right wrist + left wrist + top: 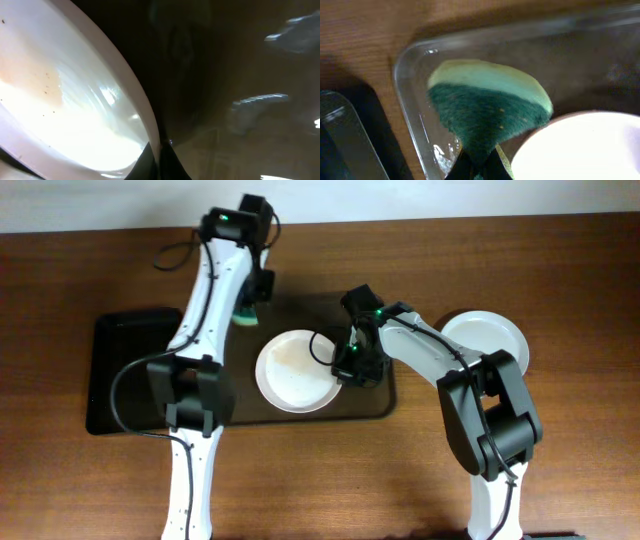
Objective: Clean dirty plates on tray and stack at the side
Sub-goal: 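Lift the pink plate with right gripper and carry it right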
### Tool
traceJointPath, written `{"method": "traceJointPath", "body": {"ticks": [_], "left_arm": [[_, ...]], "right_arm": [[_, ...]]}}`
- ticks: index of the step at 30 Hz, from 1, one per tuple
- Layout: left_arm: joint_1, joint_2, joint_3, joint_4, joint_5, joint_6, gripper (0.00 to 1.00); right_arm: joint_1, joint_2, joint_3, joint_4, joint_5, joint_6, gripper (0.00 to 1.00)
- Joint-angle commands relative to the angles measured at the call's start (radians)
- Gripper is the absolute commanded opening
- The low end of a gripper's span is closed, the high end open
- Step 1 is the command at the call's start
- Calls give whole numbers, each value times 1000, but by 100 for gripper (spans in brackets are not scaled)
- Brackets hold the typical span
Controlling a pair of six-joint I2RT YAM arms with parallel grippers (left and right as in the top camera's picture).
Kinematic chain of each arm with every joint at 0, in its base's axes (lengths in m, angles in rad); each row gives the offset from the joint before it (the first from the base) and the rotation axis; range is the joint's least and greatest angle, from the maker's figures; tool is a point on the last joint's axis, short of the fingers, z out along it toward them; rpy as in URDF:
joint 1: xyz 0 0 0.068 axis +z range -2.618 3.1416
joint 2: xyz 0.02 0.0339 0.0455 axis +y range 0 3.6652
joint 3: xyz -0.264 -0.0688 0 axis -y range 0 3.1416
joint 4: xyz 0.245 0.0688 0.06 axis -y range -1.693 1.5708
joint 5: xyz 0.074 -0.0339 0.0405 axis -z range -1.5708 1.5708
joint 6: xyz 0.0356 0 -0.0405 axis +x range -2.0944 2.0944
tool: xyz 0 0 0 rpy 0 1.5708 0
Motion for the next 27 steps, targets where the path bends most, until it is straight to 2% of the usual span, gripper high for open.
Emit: {"method": "traceJointPath", "body": {"ticks": [1,6,9,15,27], "left_arm": [[41,-5,13,9,134,-16,1],[65,-5,1,20,175,-16,1],[64,-5,1,25,175,-16,1],[64,-5,1,25,175,-16,1],[64,-5,1,26,175,-16,1]], "right_arm": [[-1,-154,7,-26,201,-43,4],[81,-380,7,-64,724,-114,4],[206,-385,7,-101,1069,-175,4],[380,-356,7,-114,1555,-155,4],[497,-356,7,-108,1867,-156,4]]}}
